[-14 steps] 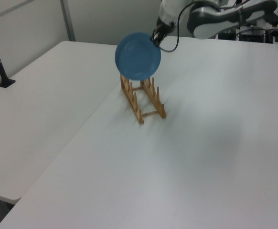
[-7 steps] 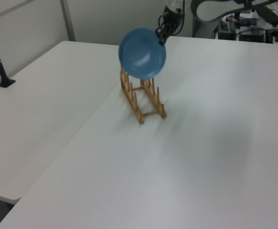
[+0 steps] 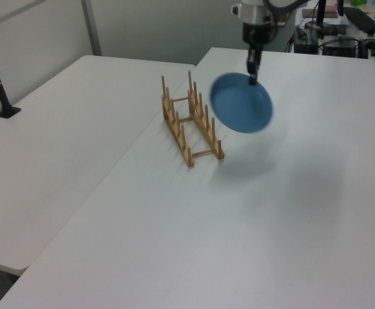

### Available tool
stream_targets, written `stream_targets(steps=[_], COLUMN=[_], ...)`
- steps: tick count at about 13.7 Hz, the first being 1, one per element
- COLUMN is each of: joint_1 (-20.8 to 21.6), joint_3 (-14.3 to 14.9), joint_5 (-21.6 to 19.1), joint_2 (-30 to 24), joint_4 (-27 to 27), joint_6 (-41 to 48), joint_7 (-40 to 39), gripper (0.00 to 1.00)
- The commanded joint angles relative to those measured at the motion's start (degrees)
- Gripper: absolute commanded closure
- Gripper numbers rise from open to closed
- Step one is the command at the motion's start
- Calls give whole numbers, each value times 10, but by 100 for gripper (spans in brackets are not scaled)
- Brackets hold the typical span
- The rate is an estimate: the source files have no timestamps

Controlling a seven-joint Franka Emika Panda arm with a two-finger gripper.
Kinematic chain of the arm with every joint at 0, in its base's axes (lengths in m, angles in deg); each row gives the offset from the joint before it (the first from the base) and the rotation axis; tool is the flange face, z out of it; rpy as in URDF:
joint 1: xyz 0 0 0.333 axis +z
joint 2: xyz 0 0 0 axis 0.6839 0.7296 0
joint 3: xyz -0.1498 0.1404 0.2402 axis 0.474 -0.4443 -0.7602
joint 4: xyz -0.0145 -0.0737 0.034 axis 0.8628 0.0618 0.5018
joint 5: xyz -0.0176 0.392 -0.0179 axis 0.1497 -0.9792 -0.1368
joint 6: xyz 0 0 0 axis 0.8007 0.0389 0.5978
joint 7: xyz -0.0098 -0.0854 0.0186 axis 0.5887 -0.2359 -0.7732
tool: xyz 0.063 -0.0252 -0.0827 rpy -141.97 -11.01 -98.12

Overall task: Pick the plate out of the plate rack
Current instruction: 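Carry the plate away from the rack and lower it flat onto the table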

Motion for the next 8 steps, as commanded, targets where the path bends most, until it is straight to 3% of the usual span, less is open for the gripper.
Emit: stream_targets(steps=[1, 7, 8], joint_1=[-5, -25, -26], joint_3=[-1, 4, 4], joint_5=[-12, -3, 15], joint_2=[-7, 70, 81], joint_4=[76, 79, 78], joint_6=[27, 56, 70], joint_7=[-159, -303, -308], gripper=[100, 100, 100])
